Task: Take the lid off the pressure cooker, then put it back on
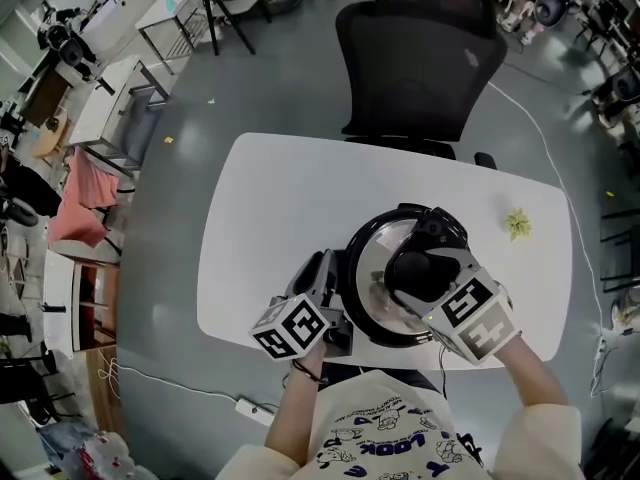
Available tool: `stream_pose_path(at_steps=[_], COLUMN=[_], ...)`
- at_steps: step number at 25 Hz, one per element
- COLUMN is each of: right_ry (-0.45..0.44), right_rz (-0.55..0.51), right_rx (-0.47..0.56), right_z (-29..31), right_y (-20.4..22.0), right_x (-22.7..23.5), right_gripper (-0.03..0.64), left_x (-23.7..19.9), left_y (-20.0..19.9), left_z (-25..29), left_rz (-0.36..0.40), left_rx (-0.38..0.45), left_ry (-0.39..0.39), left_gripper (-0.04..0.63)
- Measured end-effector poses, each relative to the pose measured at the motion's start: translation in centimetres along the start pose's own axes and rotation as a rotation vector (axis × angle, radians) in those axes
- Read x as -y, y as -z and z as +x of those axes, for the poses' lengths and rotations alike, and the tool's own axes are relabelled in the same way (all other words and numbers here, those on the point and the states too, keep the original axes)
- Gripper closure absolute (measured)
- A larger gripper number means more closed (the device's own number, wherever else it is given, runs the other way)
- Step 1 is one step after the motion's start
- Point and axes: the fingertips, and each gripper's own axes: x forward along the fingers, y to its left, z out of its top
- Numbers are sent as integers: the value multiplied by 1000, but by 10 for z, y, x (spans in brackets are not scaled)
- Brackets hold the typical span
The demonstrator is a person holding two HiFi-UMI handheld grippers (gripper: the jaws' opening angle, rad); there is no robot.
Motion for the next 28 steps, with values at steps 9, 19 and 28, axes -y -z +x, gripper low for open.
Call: stream_pose_path(at_steps=[9,19,28], right_ry=[-57,-63,-68], right_rz=[-41,-42,-49], right_rx=[-67,-106,-147], right_z=[1,4,3], right_y=[4,4,6], right_x=[1,0,2], right_gripper=[322,319,321], left_x=[2,1,3], left_y=[1,0,2], left_z=[2,2,4], left_rz=[13,13,14], left_rx=[-2,0,-20], left_ry=[-4,-7,-12], left_gripper=[486,486,483])
